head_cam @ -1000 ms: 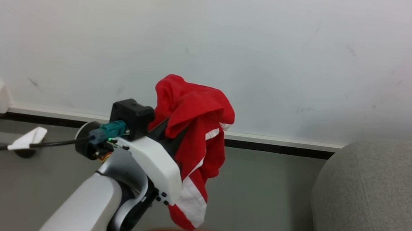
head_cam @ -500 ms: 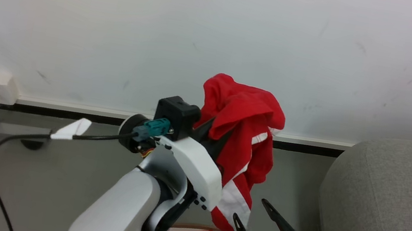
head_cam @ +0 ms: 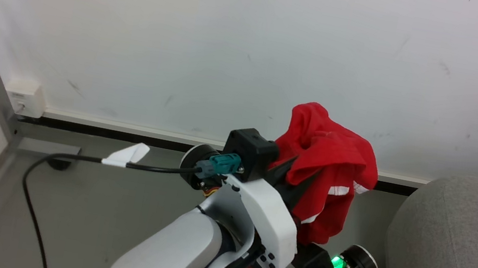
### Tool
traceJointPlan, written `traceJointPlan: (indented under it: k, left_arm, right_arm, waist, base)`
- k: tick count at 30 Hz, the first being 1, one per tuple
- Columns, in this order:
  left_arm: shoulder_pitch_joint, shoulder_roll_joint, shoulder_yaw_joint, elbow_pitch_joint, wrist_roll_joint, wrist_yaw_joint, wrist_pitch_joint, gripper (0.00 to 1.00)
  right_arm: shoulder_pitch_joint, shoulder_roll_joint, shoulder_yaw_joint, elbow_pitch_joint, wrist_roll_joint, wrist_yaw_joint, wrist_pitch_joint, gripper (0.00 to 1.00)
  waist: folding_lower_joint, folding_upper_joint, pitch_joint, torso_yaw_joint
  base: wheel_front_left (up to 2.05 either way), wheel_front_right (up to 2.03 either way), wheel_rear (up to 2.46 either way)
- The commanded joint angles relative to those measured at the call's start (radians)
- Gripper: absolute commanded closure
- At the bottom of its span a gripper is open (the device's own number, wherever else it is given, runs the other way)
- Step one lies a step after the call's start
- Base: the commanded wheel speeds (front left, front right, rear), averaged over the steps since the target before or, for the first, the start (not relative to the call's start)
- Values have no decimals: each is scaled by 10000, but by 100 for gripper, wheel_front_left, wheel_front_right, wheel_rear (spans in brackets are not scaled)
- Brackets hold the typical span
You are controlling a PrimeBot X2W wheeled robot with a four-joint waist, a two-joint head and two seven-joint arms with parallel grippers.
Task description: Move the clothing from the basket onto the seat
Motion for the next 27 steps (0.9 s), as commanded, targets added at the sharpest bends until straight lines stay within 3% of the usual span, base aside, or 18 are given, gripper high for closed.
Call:
traceJointPlan:
  k: [1,2,3,4,13,14,15,16,27]
  left_arm:
    - [-129,20,-81,-37,-162,46,-40,100]
    - [-158,20,-167,-41,-213,92,-60,100]
    - [-193,19,-255,-43,-305,134,-80,100]
    - [-221,18,-319,-31,-354,173,-97,100]
    - [-194,94,-324,455,-452,434,-224,100]
    - [-168,120,-328,500,-430,465,-234,86]
    - [-137,140,-359,556,-434,451,-203,65]
    - [-114,149,-359,578,-446,436,-228,0]
    - [133,402,-447,768,-535,460,-222,0]
  right_arm:
    - [-253,-51,169,183,357,-25,6,0]
    - [-379,-51,364,314,628,-25,-3,0]
    - [-516,-46,541,457,904,-25,-29,55]
    - [-594,-42,692,550,1213,-25,-55,100]
    - [-1003,-88,1528,997,2602,-25,-259,100]
    - [-1021,-109,1580,1004,2688,-25,-273,100]
    - [-1036,-145,1617,990,2740,-25,-284,100]
    - [-1049,-197,1626,962,2794,-25,-288,100]
    - [-1034,-871,1122,306,2930,-25,-298,100]
  waist:
    - [0,-1,-28,35]
    - [0,-1,-41,57]
    - [0,-1,-54,76]
    - [0,-1,-67,94]
    - [0,-1,-106,20]
    - [0,-1,-104,-2]
    - [0,-1,-98,-25]
    - [0,-1,-90,-48]
    - [0,-1,-44,-282]
  base:
    - [0,0,0]
    - [0,0,0]
    - [0,0,0]
    - [0,0,0]
    - [0,0,0]
    - [0,0,0]
    - [0,0,0]
    - [0,0,0]
    - [0,0,0]
